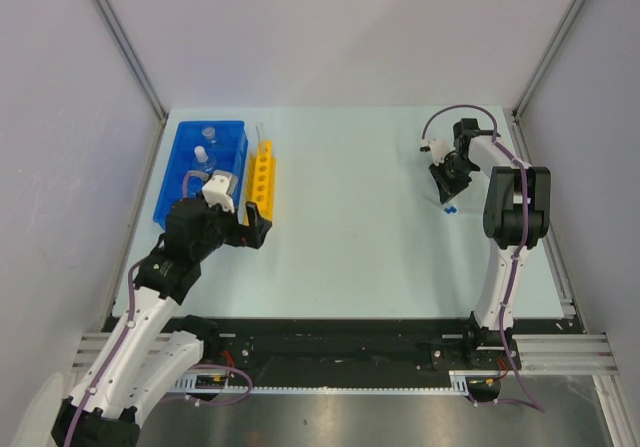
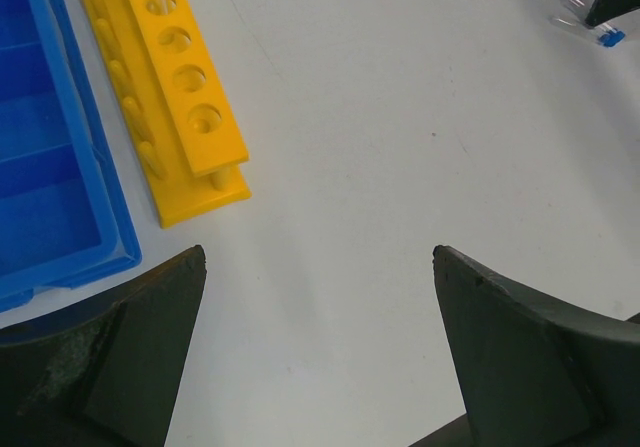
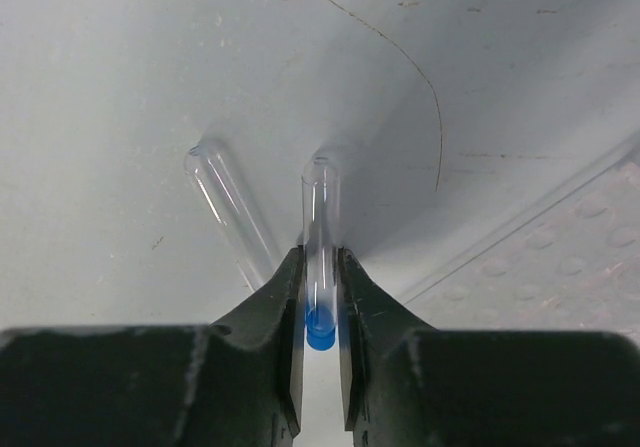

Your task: Organize the chemistry lab equipment

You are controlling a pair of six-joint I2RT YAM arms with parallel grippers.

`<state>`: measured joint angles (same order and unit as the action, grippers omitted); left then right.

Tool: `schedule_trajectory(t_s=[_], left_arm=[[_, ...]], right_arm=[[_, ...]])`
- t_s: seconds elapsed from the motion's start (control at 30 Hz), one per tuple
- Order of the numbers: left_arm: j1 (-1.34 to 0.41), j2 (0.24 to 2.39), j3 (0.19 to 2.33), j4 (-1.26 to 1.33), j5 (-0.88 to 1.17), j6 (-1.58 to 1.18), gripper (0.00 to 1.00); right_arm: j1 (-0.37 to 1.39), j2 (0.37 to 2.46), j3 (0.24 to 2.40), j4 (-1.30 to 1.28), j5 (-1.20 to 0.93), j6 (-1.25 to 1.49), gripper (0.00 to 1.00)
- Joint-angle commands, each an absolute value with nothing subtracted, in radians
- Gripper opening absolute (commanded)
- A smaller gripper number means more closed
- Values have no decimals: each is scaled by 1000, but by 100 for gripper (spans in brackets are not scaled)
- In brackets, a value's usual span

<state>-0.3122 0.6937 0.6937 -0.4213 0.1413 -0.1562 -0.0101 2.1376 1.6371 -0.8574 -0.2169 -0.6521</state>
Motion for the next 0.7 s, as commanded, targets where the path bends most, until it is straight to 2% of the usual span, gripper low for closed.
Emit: schedule_trajectory(t_s=[0.0, 0.3, 0.4, 0.5, 0.67], left_arm=[[-305, 698, 709, -388, 230, -123, 100], [-305, 735, 684, -301, 498, -273, 100], [-305, 753, 623, -158, 645, -429, 100], [-313, 796, 537, 129, 767, -648, 100], [-424, 876, 469, 374, 721, -882, 100]], right_arm=[[-5, 2148, 1670, -851, -236, -661, 14], [-6, 2010, 1646, -792, -291, -673, 12], [-3, 1919, 1602, -759, -317, -676, 12], [-3, 1817, 1542, -742, -375, -666, 12], [75, 1643, 1425, -793, -605, -667, 12]])
